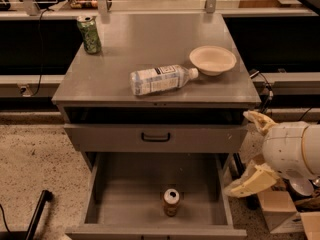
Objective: Pick orange can from middle drawer and place on counter
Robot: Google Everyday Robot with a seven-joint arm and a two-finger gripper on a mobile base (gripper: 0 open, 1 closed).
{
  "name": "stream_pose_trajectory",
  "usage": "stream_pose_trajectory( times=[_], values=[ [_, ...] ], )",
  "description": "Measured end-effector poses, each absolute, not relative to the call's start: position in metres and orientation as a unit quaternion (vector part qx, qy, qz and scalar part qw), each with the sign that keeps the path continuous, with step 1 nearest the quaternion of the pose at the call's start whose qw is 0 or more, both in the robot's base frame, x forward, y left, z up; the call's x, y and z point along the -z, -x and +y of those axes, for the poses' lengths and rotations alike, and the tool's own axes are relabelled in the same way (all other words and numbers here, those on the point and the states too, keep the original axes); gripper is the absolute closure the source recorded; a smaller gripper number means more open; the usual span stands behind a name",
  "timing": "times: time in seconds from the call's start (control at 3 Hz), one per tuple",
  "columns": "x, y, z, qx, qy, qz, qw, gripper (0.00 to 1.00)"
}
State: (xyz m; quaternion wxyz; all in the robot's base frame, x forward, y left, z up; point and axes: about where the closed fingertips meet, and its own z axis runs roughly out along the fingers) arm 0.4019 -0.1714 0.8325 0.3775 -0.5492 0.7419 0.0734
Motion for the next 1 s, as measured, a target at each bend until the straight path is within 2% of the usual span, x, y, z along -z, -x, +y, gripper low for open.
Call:
stream_pose_trajectory(
  times=[0.33,0.67,1.0],
  values=[
    [-0.853,-0.412,-0.169,-0.055,0.544,0.730,0.409,0.00],
    [-0.829,-0.414,-0.153,-0.091,0.553,0.721,0.408,0.00],
    [-0.761,-0.408,-0.126,-0.167,0.523,0.712,0.439,0.00]
  ],
)
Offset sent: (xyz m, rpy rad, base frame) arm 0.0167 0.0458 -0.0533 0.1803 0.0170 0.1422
